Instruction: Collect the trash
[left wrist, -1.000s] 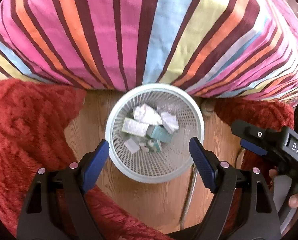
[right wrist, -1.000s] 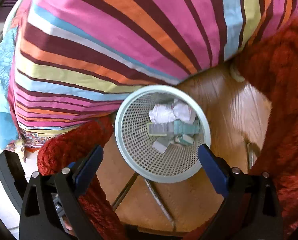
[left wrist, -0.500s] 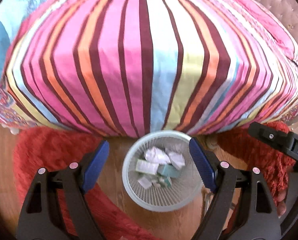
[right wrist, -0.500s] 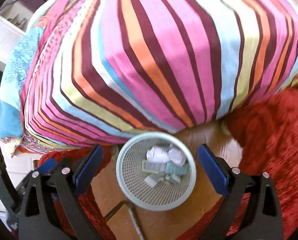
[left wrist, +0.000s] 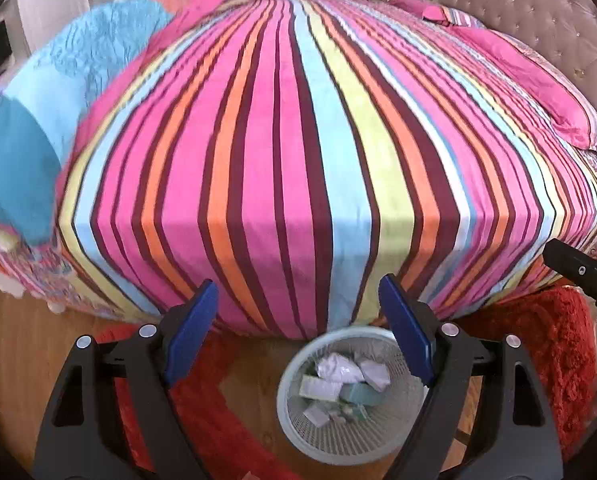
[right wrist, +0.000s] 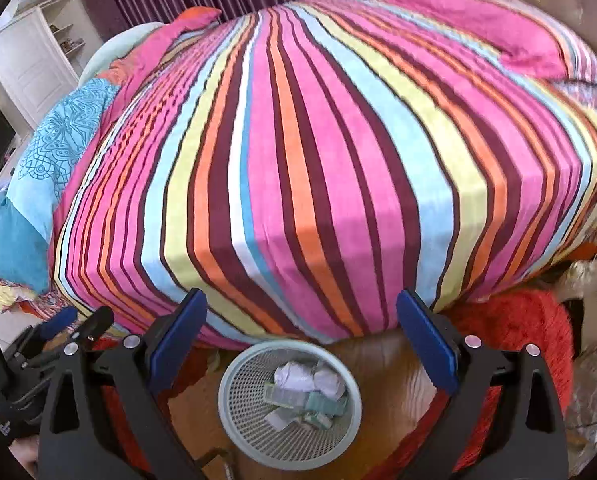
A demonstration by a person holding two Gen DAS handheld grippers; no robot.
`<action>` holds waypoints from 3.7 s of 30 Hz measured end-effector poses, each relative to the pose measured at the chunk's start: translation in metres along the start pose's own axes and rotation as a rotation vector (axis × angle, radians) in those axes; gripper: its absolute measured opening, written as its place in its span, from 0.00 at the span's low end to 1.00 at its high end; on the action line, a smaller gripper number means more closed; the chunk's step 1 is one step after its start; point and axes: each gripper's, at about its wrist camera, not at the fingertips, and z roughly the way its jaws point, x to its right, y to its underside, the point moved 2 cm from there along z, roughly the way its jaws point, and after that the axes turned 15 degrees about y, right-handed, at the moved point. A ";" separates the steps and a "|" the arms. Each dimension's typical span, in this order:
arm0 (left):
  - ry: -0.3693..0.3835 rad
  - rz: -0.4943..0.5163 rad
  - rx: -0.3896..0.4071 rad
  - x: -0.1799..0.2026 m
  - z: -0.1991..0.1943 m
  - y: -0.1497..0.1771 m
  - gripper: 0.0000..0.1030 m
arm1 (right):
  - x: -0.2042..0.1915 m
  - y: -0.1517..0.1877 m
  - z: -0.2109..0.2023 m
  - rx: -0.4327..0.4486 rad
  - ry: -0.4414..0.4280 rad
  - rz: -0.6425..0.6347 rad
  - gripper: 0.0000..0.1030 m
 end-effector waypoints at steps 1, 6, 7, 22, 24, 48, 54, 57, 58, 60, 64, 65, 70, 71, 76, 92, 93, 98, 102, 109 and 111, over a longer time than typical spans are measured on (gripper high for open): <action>-0.004 0.009 0.010 0.001 -0.002 -0.004 0.78 | -0.001 -0.002 -0.002 0.015 0.009 -0.014 0.89; 0.005 0.029 0.042 0.007 -0.006 -0.022 0.78 | -0.007 -0.010 -0.003 0.056 0.031 -0.040 0.89; 0.010 0.030 0.048 0.008 -0.006 -0.026 0.78 | -0.008 -0.012 -0.003 0.059 0.034 -0.044 0.89; 0.042 0.055 0.104 0.021 -0.004 -0.068 0.78 | -0.004 -0.042 -0.007 0.106 0.062 -0.039 0.89; 0.044 0.057 0.107 0.023 -0.005 -0.070 0.78 | -0.004 -0.043 -0.008 0.109 0.063 -0.036 0.89; 0.035 0.058 0.148 0.024 -0.020 -0.083 0.78 | -0.009 -0.052 -0.018 0.140 0.059 -0.044 0.89; 0.033 0.067 0.156 0.027 -0.025 -0.085 0.78 | -0.011 -0.054 -0.020 0.148 0.055 -0.048 0.89; 0.034 0.066 0.156 0.027 -0.026 -0.085 0.78 | -0.012 -0.055 -0.021 0.152 0.056 -0.050 0.89; 0.033 0.067 0.157 0.027 -0.026 -0.085 0.78 | -0.012 -0.054 -0.022 0.153 0.057 -0.049 0.89; 0.029 0.072 0.158 0.028 -0.027 -0.085 0.78 | -0.011 -0.054 -0.022 0.153 0.057 -0.046 0.89; 0.031 0.073 0.155 0.029 -0.027 -0.087 0.78 | -0.011 -0.055 -0.021 0.153 0.059 -0.044 0.89; 0.034 0.071 0.154 0.029 -0.027 -0.087 0.78 | -0.012 -0.055 -0.021 0.154 0.059 -0.046 0.89; 0.032 0.074 0.152 0.029 -0.026 -0.088 0.78 | -0.012 -0.055 -0.022 0.154 0.060 -0.046 0.89; 0.030 0.076 0.151 0.030 -0.026 -0.087 0.78 | -0.012 -0.055 -0.022 0.155 0.061 -0.046 0.89; 0.029 0.075 0.149 0.031 -0.025 -0.088 0.78 | -0.011 -0.056 -0.021 0.154 0.062 -0.045 0.89; 0.028 0.076 0.146 0.032 -0.024 -0.088 0.78 | -0.012 -0.056 -0.022 0.154 0.060 -0.044 0.89; 0.028 0.076 0.146 0.032 -0.024 -0.088 0.78 | -0.012 -0.056 -0.022 0.154 0.061 -0.044 0.89; 0.028 0.078 0.145 0.032 -0.024 -0.088 0.78 | -0.012 -0.056 -0.021 0.153 0.061 -0.044 0.89; 0.028 0.080 0.142 0.032 -0.024 -0.087 0.78 | -0.012 -0.056 -0.021 0.152 0.061 -0.045 0.89; 0.030 0.082 0.136 0.031 -0.022 -0.087 0.78 | -0.011 -0.056 -0.021 0.152 0.059 -0.044 0.89; 0.029 0.085 0.136 0.031 -0.022 -0.086 0.78 | -0.011 -0.056 -0.020 0.150 0.058 -0.043 0.89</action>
